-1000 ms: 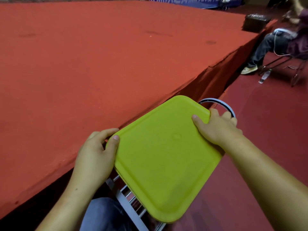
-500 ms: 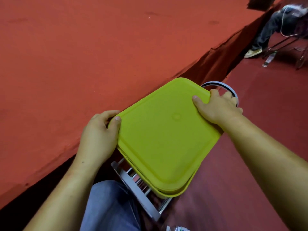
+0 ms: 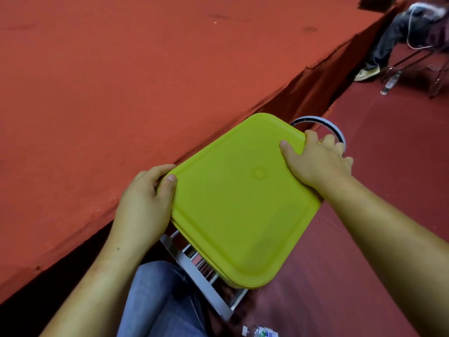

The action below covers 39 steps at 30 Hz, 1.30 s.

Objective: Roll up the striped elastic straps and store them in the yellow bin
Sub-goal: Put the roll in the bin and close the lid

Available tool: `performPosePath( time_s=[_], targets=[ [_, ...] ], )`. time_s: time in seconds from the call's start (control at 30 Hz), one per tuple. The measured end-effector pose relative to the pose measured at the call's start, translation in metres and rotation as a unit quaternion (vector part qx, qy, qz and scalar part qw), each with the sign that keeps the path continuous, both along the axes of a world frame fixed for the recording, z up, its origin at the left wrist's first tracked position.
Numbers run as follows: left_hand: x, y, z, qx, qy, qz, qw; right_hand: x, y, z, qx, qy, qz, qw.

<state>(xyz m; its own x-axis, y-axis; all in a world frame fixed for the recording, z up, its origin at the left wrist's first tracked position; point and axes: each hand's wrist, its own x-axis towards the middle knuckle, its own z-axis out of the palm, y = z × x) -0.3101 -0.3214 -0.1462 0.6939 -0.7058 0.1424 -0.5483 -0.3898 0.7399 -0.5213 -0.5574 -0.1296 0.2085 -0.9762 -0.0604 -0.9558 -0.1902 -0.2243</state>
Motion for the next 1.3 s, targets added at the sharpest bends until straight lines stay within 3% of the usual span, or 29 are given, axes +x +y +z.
performPosePath(
  time_s=[0.13, 0.23, 0.33, 0.47, 0.53, 0.8, 1.0, 1.07, 1.13, 1.23, 1.3],
  targets=[
    [0.004, 0.002, -0.004, -0.005, 0.014, 0.007, 1.000, 0.005, -0.001, 0.005, 0.010, 0.020, 0.014, 1.000],
    [-0.009, 0.006, 0.000, 0.015, -0.061, -0.006, 0.998, 0.011, -0.002, 0.006, 0.004, 0.029, 0.043, 0.999],
    [-0.049, 0.021, 0.007, 0.011, -0.193, -0.137, 0.972, 0.014, -0.002, 0.003, -0.003, 0.032, 0.049, 0.998],
    [-0.104, 0.035, -0.009, -0.010, -0.297, -0.335, 0.894, 0.011, -0.001, 0.000, -0.019, 0.028, 0.045, 0.998],
    [-0.109, 0.036, -0.017, -0.004, -0.342, -0.353, 0.871, 0.008, 0.000, -0.002, -0.020, 0.023, 0.045, 0.999],
    [-0.110, 0.035, -0.027, -0.004, -0.380, -0.343, 0.859, 0.009, 0.004, -0.005, -0.029, 0.017, 0.048, 0.998],
    [-0.102, 0.039, -0.023, -0.022, -0.313, -0.341, 0.886, 0.003, -0.005, 0.002, -0.004, -0.007, 0.051, 0.999],
    [-0.081, 0.041, -0.019, -0.046, -0.225, -0.266, 0.936, -0.001, -0.013, 0.005, 0.005, -0.026, 0.044, 0.999],
    [-0.052, 0.035, -0.007, -0.052, -0.063, -0.107, 0.991, -0.006, -0.017, 0.004, 0.004, -0.041, 0.030, 0.999],
    [-0.016, 0.015, 0.000, -0.039, 0.140, 0.023, 0.989, -0.011, -0.018, 0.001, -0.009, -0.060, 0.020, 0.998],
    [-0.009, 0.007, 0.002, -0.048, 0.136, 0.009, 0.989, -0.008, -0.017, 0.001, -0.015, -0.080, 0.023, 0.996]
  ],
)
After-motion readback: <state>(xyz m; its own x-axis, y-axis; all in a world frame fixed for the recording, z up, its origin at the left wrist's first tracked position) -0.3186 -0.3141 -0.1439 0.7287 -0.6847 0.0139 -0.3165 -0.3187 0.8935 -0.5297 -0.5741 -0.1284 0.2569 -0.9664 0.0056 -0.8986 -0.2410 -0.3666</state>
